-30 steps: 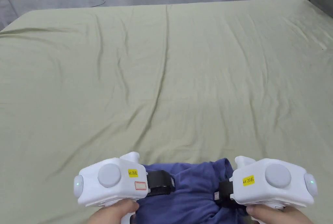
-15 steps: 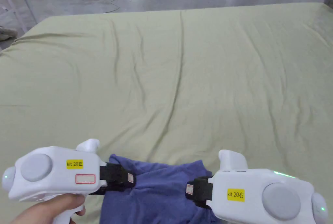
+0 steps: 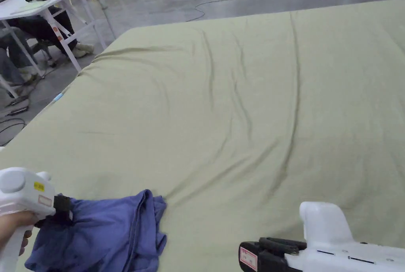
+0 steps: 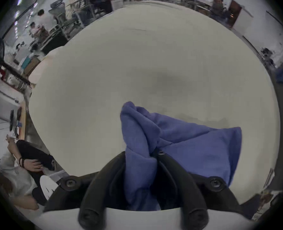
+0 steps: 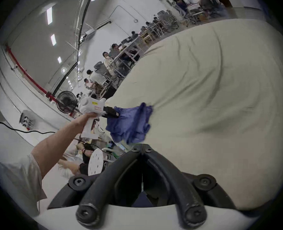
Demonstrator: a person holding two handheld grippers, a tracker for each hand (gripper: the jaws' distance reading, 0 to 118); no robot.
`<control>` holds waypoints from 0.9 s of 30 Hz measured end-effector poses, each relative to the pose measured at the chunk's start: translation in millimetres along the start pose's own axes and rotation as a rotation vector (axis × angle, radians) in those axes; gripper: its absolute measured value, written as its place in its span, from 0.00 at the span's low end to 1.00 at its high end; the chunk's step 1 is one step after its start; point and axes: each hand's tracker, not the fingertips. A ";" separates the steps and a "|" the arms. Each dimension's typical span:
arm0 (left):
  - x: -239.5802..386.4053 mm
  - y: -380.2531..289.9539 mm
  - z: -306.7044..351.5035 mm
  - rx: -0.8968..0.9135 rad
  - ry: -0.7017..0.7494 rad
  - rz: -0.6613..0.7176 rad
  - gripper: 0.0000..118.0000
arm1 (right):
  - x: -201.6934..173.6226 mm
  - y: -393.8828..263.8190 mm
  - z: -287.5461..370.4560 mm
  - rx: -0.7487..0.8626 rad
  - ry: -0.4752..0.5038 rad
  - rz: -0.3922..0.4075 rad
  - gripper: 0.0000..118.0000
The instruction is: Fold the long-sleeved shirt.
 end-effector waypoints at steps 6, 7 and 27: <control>-11.6 -8.9 13.5 0.152 0.039 0.016 1.00 | -6.6 4.5 14.5 0.115 -0.056 0.035 0.00; -7.6 -14.5 22.2 0.177 0.025 0.045 1.00 | -8.3 6.3 18.7 0.128 -0.059 0.036 0.00; 224.9 -225.6 303.3 0.963 -0.357 -0.175 0.00 | -44.0 -28.0 284.8 0.763 -0.501 0.252 0.00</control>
